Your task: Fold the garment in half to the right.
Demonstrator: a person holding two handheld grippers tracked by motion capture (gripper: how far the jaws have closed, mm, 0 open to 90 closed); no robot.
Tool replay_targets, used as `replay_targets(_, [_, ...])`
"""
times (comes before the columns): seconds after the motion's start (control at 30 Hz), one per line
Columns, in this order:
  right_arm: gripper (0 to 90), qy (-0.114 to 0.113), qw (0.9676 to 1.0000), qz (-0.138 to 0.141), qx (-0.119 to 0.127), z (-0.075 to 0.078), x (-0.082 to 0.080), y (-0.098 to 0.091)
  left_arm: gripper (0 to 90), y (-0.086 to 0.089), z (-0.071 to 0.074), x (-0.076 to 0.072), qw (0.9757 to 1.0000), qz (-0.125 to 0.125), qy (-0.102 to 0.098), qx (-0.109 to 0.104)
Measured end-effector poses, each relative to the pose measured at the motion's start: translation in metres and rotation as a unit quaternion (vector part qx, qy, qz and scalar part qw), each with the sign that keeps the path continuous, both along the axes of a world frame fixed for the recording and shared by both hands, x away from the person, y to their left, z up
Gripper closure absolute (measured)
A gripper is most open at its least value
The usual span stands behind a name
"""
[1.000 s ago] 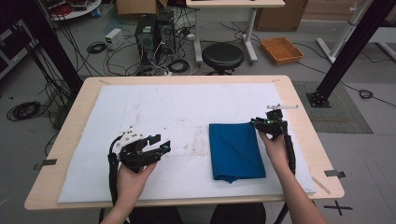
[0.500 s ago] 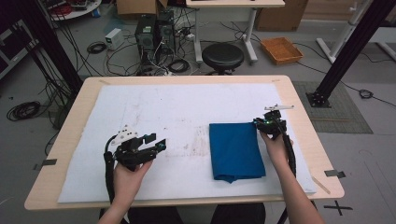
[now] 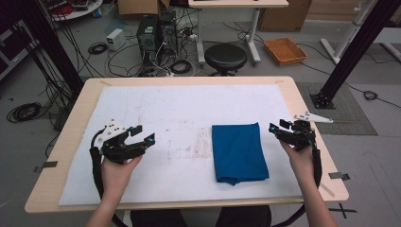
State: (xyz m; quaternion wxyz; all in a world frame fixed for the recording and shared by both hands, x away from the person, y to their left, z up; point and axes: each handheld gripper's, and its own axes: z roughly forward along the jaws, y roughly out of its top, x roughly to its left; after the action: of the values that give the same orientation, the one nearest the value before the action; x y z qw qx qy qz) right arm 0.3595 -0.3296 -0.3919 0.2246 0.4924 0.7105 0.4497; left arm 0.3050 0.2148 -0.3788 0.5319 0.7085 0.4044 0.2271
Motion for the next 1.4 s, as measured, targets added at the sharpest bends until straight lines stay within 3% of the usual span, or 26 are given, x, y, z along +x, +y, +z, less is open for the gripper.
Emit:
replay_targets(0.2, [43.5,-0.02,0.9998,0.008,0.004,0.009,-0.011,-0.012,37.5,0.01,-0.002,0.005,0.9996,0.01,-0.011,0.023])
replay_targets(0.43, [42.4,-0.03,0.9992,0.027,0.005,0.012,-0.015,-0.016,37.5,0.015,-0.004,0.01,0.9996,0.001,-0.01,0.025])
replay_targets(0.77, [41.8,-0.027,0.9986,0.046,-0.001,0.011,-0.014,-0.013,37.5,0.02,-0.009,0.012,0.9998,0.001,-0.001,0.02])
replay_targets(1.4, [41.8,-0.022,0.9986,0.048,-0.006,0.008,-0.012,-0.012,37.5,0.019,-0.013,0.012,0.9997,-0.003,0.001,0.023])
